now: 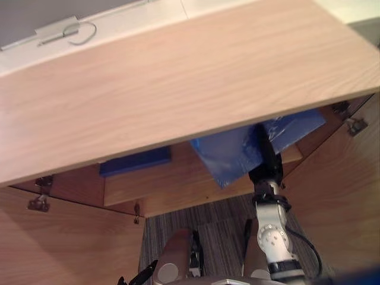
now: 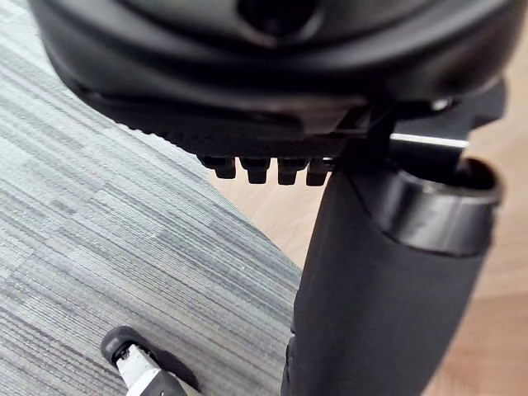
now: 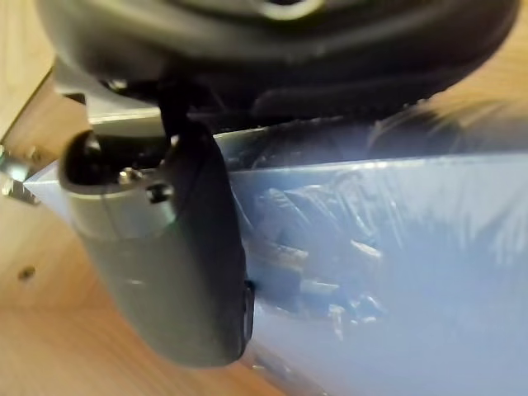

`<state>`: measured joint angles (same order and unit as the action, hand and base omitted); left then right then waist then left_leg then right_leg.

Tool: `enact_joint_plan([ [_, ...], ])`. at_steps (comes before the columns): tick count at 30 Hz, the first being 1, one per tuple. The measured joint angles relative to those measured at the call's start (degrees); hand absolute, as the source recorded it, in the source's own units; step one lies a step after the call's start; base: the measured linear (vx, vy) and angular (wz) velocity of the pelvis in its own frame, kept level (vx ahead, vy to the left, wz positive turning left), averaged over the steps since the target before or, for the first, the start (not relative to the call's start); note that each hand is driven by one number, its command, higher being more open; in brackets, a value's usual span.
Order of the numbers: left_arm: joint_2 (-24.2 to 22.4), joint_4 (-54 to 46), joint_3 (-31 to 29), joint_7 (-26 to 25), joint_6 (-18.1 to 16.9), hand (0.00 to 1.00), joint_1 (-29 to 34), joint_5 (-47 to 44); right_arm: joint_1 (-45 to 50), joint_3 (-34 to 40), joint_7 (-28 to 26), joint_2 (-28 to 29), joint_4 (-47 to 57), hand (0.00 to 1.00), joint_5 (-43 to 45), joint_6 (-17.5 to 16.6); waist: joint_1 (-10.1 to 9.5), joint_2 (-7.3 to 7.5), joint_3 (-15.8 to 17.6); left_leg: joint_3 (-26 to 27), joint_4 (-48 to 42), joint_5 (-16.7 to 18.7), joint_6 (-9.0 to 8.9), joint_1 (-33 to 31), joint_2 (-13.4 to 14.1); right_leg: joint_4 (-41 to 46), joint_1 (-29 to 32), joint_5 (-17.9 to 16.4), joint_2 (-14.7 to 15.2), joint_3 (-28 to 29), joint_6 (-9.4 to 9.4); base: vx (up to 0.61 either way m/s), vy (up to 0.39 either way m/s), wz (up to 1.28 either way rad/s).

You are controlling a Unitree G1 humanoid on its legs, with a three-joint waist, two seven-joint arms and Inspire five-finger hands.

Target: Walk over to the cabinet, pick up the folder, carry it to the office cabinet, place the folder inside the office cabinet, then close the office cabinet door

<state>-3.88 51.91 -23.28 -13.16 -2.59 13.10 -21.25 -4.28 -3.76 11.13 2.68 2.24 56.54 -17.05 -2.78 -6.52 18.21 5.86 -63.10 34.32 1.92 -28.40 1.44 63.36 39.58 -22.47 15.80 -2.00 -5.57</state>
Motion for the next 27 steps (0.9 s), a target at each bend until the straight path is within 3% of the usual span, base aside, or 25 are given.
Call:
enact_joint_plan([
  [6, -0.56, -1.41, -3.2, -3.16, -0.47, 1.0, -2.25, -7.45, -9.13, 2.22, 7.13, -0.04, 0.06, 0.0, 0.01, -2.57, -0.58, -0.16, 1.1, 1.2, -10.72, 3.16, -0.32, -10.77, -1.14, 10.46, 12.05, -2.73, 1.94, 3.61, -0.87, 0.0, 0.074, 0.1],
  [8, -0.83, -4.15, -4.6, -5.04, -0.68, 1.0, -3.87, -9.11, -13.9, 2.7, 10.17, -0.57, -0.26, 0.0, -0.02, -2.93, -1.5, -0.18, 2.1, 2.27, -15.41, 3.83, -1.49, -15.48, -1.17, 14.99, 17.32, -3.94, 2.55, 5.53, -1.24, 0.05, 0.015, 0.13],
  [11, -0.96, -8.07, -5.32, -8.76, -0.84, 1.0, -5.05, -7.98, -19.81, 2.71, 13.52, -1.32, -2.0, 0.0, -0.12, -2.93, -2.81, -0.22, 2.6, 2.58, -20.67, 5.58, -1.4, -20.54, -1.2, 20.38, 23.01, -5.54, 2.79, 7.14, -1.43, 0.06, -0.026, 0.12],
  [19, -0.98, -12.88, -5.25, -16.74, -1.37, 1.0, -5.63, -5.47, -38.16, 5.07, 19.04, -5.31, -15.37, 0.0, 1.44, -0.55, -4.42, -0.22, 4.15, 2.92, -28.45, 7.73, -0.74, -28.46, -1.3, 28.35, 32.35, -6.87, 2.05, 10.17, -1.71, 0.05, -0.074, 0.05],
  [23, -1.05, -12.42, -5.18, -18.21, -1.33, 1.0, -7.3, -7.69, -47.05, 9.65, 19.83, -5.77, -19.59, 0.0, 7.47, -2.05, -5.55, -1.02, 4.88, 2.38, -31.68, 7.92, -1.13, -31.51, -1.21, 31.08, 35.28, -7.04, 1.78, 10.51, -1.44, 0.02, -0.107, 0.06],
  [24, -1.03, -12.2, -5.0, -18.25, -1.2, 1.0, -7.99, -7.71, -49.98, 11.11, 20.46, -5.8, -20.57, 1.0, 9.3, -3.36, -5.93, -1.24, 5.11, 2.16, -33.2, 8.02, -1.29, -32.94, -1.22, 32.38, 36.64, -7.11, 1.72, 10.77, -1.44, -0.01, -0.101, 0.09],
  [27, -1.05, -10.46, -5.02, -18.3, -0.94, 1.0, -9.44, -7.98, -53.03, 13.01, 20.81, -5.68, -20.99, 1.0, 11.71, -5.94, -6.47, -1.64, 5.5, 1.76, -35.17, 8.42, -1.14, -34.78, -1.27, 34.14, 38.43, -7.12, 1.57, 11.0, -1.46, -0.01, -0.115, 0.07],
])
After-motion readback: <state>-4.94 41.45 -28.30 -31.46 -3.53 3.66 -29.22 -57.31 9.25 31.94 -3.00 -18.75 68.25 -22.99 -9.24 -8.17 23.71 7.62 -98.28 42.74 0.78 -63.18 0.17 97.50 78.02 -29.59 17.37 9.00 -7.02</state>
